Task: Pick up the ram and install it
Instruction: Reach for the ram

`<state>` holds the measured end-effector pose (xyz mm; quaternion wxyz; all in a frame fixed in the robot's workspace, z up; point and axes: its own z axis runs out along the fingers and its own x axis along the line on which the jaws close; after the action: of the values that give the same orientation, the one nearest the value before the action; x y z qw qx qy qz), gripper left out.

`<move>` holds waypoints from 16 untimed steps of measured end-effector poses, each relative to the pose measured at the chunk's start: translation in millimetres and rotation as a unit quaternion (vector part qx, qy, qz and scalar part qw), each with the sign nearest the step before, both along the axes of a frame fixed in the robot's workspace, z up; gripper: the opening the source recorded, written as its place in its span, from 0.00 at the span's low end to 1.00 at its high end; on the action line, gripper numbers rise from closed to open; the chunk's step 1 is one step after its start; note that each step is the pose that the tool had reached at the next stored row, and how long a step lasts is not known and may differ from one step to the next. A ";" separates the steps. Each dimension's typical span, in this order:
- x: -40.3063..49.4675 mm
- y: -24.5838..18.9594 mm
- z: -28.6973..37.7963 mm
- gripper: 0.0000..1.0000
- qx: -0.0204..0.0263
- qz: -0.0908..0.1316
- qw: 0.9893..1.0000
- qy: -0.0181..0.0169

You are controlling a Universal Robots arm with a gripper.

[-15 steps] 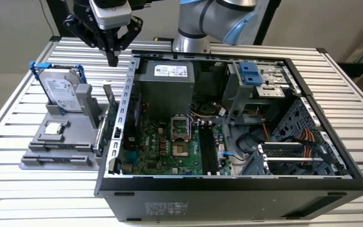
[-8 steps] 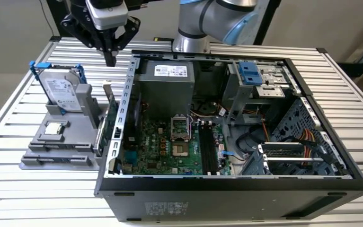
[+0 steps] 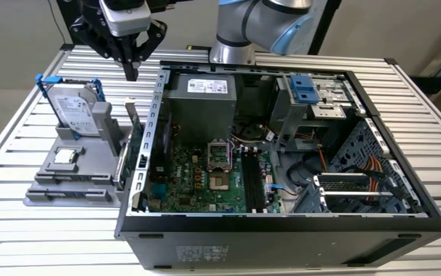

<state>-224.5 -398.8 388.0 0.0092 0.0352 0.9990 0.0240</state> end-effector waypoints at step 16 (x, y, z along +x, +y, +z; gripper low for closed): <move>-10.0 0.0 -0.6 0.00 0.000 0.000 1.000 0.000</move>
<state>-234.4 -398.8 387.4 0.0091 0.0352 0.9991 0.0240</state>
